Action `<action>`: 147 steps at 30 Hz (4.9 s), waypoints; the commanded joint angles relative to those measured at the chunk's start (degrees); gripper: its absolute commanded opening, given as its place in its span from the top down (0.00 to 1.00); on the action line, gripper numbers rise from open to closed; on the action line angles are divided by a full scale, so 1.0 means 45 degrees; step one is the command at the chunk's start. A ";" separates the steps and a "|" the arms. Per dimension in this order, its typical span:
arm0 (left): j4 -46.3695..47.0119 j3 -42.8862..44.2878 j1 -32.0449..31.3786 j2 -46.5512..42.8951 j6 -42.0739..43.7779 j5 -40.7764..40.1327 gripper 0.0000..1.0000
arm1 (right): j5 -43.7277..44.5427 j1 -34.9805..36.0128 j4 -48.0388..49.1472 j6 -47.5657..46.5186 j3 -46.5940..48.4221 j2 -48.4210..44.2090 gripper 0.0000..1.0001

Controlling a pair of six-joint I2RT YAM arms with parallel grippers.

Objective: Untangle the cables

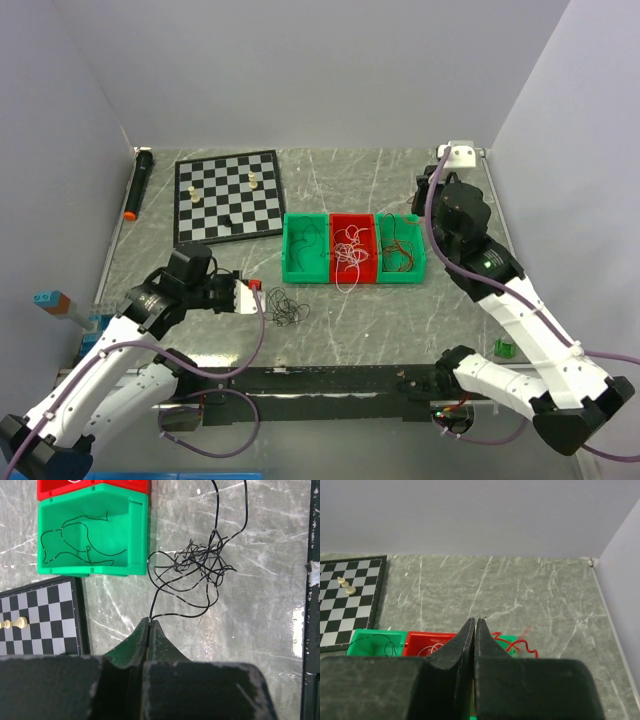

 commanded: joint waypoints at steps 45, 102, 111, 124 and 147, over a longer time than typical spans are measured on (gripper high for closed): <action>0.5266 -0.1323 0.0007 -0.2024 -0.4969 0.1375 0.99 | -0.7903 -0.1718 0.3030 0.5257 -0.4359 0.0025 0.20; 0.3645 0.5651 -0.0032 0.0574 -0.4009 0.4036 0.99 | -1.4509 0.1603 1.1155 1.0159 -0.7680 0.1818 0.57; 0.3723 0.5905 -0.0032 0.0594 -0.4009 0.3899 0.99 | -1.3652 0.1642 1.0358 0.9810 -0.7836 0.1508 1.00; 0.4308 0.7565 0.0026 0.0594 -0.3483 0.2514 0.99 | -0.5535 0.1642 0.2390 0.6528 -0.7056 -0.0660 1.00; 1.5871 1.0649 0.0046 0.2311 -0.2741 -0.9148 0.99 | -0.0448 0.1603 -0.1890 0.6507 -0.6450 -0.3903 1.00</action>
